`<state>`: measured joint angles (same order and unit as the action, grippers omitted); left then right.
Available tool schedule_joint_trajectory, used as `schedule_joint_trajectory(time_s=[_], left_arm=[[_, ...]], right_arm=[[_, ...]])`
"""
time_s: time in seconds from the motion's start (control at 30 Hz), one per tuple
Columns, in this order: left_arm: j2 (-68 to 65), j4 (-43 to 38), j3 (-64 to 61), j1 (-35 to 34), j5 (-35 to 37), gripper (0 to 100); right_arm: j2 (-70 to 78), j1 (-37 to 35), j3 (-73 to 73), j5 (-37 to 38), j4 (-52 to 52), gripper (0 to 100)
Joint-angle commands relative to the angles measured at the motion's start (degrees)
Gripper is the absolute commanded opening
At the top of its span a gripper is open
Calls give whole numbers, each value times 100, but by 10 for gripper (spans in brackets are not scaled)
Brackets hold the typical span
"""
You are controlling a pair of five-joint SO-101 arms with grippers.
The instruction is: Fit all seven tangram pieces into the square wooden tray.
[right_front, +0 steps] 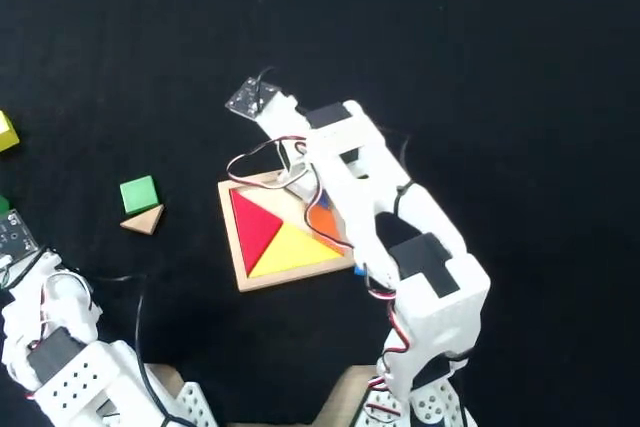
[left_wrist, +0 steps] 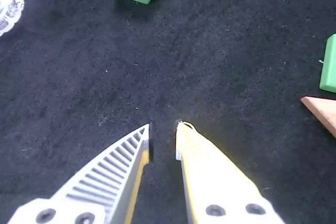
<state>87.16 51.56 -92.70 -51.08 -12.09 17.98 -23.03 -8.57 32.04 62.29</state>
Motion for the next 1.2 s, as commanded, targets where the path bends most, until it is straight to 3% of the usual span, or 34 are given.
schedule_joint_trajectory(time_s=[0.0,0.3,0.5,1.0,1.07,1.17], left_arm=[[53,-88,31,75,-35,102],[53,-88,31,66,-35,102],[53,-88,31,66,-35,102],[53,-88,31,48,-35,102],[53,-88,31,66,-35,102],[53,-88,31,48,-35,102]], right_arm=[[-40,97,330,97,-44,128],[-31,97,312,88,-44,129],[-31,88,295,-79,105,247],[-259,88,488,-229,70,239],[-426,-18,664,-440,-26,200],[-479,-167,936,-686,-325,50]])
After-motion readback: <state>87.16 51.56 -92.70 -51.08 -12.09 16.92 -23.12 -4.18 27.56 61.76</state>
